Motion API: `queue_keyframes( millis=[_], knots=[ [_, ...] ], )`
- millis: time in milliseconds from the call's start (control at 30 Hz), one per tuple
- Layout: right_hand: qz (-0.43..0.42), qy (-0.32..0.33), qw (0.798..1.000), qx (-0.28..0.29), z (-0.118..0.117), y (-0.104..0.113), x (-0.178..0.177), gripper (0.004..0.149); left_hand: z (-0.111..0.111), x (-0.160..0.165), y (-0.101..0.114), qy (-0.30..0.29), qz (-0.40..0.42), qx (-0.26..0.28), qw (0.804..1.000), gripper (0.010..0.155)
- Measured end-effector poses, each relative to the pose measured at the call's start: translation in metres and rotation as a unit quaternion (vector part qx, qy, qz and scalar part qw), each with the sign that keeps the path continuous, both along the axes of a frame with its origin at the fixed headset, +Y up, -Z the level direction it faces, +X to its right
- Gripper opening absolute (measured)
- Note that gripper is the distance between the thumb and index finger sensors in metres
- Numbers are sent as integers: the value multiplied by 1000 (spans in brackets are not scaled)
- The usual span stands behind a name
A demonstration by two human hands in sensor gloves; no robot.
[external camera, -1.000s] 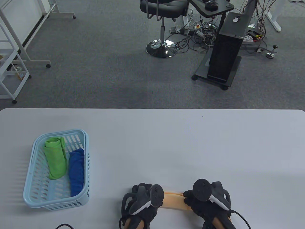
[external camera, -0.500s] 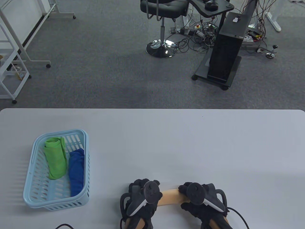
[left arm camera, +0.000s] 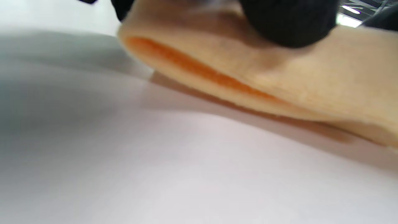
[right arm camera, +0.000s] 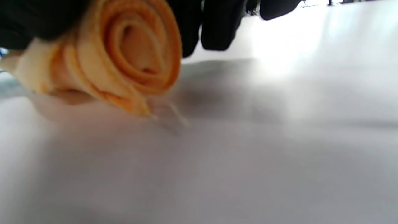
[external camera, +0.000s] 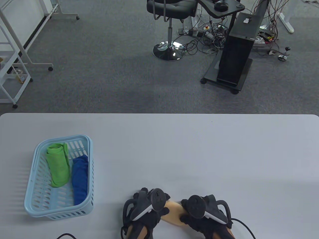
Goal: Roll rectangular towel into towel roll
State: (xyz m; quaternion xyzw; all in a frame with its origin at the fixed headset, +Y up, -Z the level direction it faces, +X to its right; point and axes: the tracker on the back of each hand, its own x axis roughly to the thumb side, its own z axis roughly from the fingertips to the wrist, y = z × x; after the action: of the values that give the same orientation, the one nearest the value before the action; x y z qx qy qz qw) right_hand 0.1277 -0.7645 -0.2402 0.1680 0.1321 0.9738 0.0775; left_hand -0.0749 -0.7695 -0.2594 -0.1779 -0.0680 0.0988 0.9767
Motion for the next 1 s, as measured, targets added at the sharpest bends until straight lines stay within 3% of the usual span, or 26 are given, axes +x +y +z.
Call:
queue_keyframes(
  millis=[100,233,333,400,500,600,767,1000],
  knots=[
    [-57,49,997,28,8,9,-10,78,-2,-18,2,17,-9,3,1000,64],
    [-125,81,989,3,20,15,-28,72,-4,-30,3,36,3,-9,999,63],
    [-54,106,993,-13,25,8,-43,73,-5,-30,2,29,4,-5,1000,63],
    [38,121,992,-11,28,-4,-48,75,-4,-29,4,29,14,3,999,63],
    [64,115,991,25,33,-2,-53,76,-2,-30,14,39,26,81,996,60],
    [75,86,993,33,29,-1,-52,76,3,-35,32,61,52,148,986,67],
    [105,7,994,41,7,-1,-25,75,9,-43,46,65,61,170,981,81],
    [129,-145,981,-16,-41,-5,54,83,10,-47,47,59,55,164,983,87]
  ],
)
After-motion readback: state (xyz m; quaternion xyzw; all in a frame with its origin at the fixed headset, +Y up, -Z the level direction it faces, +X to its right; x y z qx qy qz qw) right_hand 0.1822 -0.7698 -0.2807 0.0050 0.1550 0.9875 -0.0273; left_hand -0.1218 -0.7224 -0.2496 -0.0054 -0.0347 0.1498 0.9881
